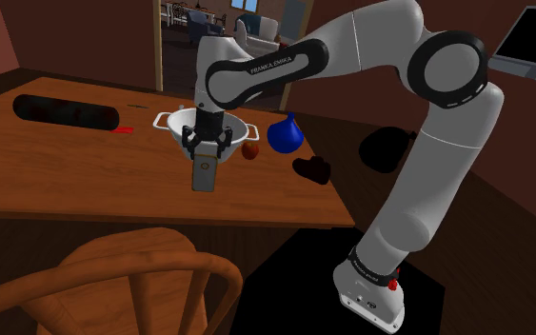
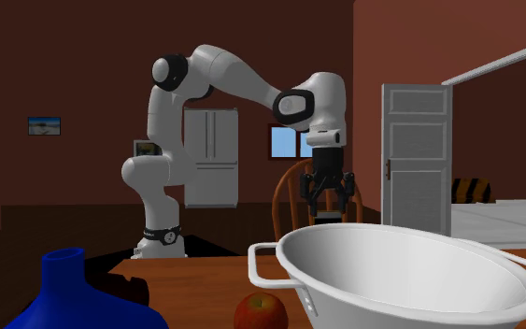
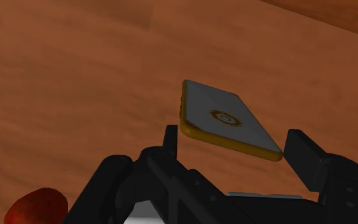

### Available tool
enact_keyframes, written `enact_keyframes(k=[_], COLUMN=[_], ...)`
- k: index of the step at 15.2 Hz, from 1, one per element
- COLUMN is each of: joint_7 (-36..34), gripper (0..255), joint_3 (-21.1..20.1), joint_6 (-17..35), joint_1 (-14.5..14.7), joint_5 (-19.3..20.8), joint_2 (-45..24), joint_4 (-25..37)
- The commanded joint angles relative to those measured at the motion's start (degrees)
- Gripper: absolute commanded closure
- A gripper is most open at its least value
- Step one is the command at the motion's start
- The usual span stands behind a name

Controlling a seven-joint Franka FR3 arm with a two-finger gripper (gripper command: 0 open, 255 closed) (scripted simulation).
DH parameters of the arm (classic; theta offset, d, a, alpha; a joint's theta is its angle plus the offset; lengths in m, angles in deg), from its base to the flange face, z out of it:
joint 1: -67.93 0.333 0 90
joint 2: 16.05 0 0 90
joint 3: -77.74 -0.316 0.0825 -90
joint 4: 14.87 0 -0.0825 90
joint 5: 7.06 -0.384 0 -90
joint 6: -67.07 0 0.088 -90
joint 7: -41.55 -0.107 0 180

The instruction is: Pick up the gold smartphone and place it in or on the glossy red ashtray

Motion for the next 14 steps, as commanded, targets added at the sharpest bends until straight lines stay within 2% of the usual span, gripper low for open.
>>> enact_keyframes(k=[1, 3, 14], joint_7=[0.00, 0.01, 0.74], gripper=[255, 255, 255], joint_3=[0.00, 0.00, -0.08], joint_6=[-0.01, 0.02, -7.95], joint_1=[0.00, -0.01, -0.19], joint_5=[0.00, -0.01, -1.11], joint_2=[-0.02, 0.01, 2.90], joint_4=[0.00, -0.05, 5.16])
